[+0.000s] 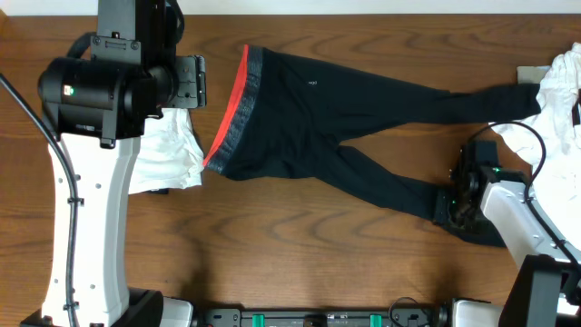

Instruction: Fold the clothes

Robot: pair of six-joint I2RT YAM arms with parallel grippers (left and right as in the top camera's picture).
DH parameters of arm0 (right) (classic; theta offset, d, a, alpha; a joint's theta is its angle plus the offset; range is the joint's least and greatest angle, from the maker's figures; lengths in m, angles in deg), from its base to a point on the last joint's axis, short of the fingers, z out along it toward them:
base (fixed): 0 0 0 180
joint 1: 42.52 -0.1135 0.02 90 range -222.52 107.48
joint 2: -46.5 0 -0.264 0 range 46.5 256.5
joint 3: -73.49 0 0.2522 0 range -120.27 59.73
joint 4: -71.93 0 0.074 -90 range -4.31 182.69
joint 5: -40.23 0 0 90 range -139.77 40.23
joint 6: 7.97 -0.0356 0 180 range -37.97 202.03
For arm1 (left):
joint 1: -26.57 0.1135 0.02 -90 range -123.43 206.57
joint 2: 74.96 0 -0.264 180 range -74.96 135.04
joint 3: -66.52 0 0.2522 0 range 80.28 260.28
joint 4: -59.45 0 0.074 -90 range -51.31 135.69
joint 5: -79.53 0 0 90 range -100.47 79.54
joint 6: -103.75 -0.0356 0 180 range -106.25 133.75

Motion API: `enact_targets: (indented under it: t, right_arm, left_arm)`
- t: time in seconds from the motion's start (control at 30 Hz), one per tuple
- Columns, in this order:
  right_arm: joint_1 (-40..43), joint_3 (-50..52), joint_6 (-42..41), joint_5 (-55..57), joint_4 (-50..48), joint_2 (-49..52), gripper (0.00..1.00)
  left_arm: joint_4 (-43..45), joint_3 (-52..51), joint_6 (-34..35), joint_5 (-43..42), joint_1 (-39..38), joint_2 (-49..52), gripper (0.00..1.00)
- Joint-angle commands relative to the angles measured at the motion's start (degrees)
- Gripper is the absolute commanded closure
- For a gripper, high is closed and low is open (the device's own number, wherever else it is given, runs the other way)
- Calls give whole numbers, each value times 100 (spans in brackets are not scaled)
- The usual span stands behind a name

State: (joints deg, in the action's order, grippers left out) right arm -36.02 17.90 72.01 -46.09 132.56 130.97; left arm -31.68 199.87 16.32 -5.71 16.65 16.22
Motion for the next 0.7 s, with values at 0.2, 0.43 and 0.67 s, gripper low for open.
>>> enact_targets:
  t: [0.2, 0.43, 0.67]
  right_arm:
    - [-48, 433, -66, 166, -501, -13, 62]
    - [-48, 601, -66, -125, -710, -26, 99]
    - [-48, -459, -131, -1038, 1102, -219, 99]
  left_arm:
    - [2, 42, 79, 66, 22, -20, 28]
    - [-7, 42, 74, 66, 24, -20, 28]
    - [87, 42, 74, 68, 24, -22, 29]
